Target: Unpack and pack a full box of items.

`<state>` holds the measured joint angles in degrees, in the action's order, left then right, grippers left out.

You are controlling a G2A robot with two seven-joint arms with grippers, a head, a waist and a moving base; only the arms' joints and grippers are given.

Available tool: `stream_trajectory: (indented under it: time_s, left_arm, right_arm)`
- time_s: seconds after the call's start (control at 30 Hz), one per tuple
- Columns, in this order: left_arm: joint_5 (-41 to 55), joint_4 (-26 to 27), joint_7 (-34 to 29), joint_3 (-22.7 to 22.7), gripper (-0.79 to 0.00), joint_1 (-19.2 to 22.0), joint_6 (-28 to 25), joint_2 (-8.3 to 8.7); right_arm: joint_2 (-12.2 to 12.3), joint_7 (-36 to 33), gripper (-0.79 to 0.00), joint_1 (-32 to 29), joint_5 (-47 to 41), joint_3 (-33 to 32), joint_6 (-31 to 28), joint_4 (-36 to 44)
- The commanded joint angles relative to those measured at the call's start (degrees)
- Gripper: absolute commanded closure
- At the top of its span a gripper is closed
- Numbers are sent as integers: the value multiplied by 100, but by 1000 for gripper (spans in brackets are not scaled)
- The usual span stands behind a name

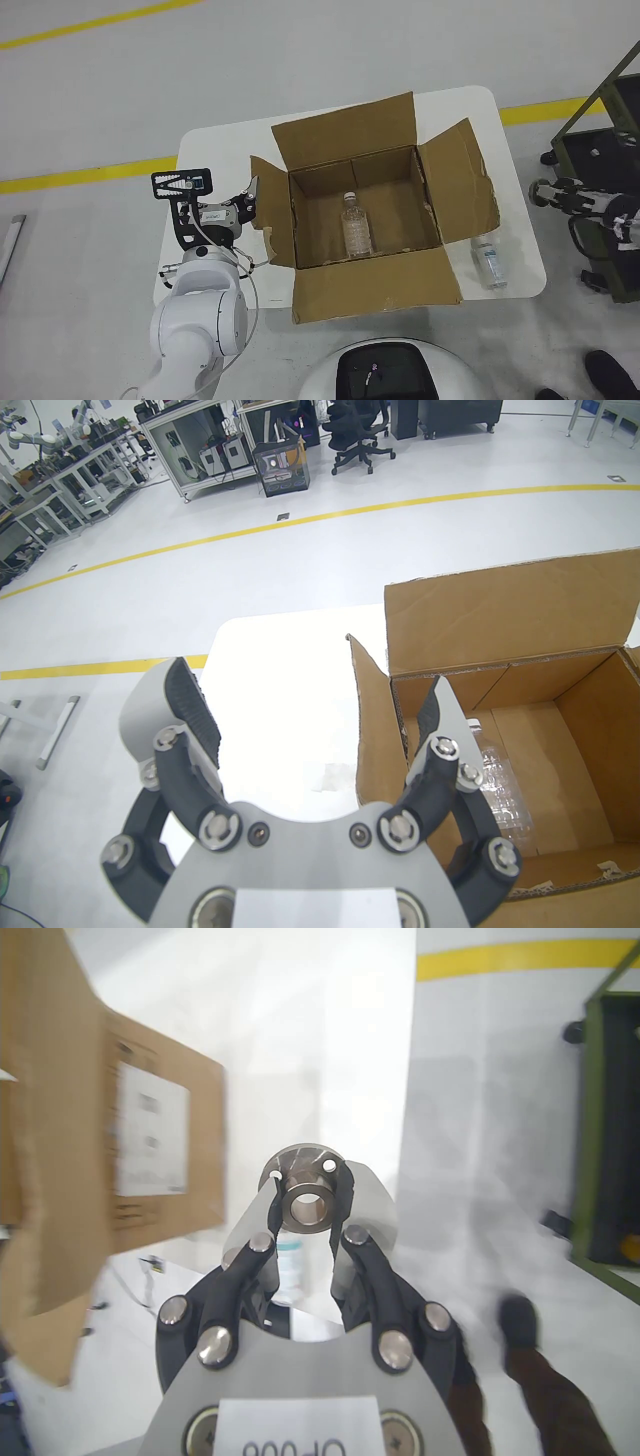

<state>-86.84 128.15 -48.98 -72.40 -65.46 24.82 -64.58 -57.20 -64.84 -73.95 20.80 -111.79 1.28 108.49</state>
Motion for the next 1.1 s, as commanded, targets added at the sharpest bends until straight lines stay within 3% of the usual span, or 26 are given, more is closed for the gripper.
stream_trajectory:
  time_s: [0.0, 0.13, 0.23, 0.57, 0.93, 1.07]
  left_arm:
    - [0, 0, 0, 0, -785, 0, 0, 0]
    - [0, 0, 0, 0, -785, 0, 0, 0]
    - [0, 0, 0, 0, -785, 0, 0, 0]
    - [0, 0, 0, 0, -785, 0, 0, 0]
    - [0, 0, 0, 0, -785, 0, 0, 0]
    - [0, 0, 0, 0, -785, 0, 0, 0]
  right_arm:
    - [-18, 73, 0, -45, -1110, -247, -144, 28]
    - [-34, 0, 0, -17, -2438, -248, -516, 147]
    - [-18, -141, 0, 125, -2806, 22, -605, 202]
    - [-2, -29, 0, 952, -2260, 1742, -563, 167]
    - [-2, -29, 0, 952, -2260, 1742, -563, 167]
    - [-21, 305, 0, 926, -2281, 2012, -638, 160]
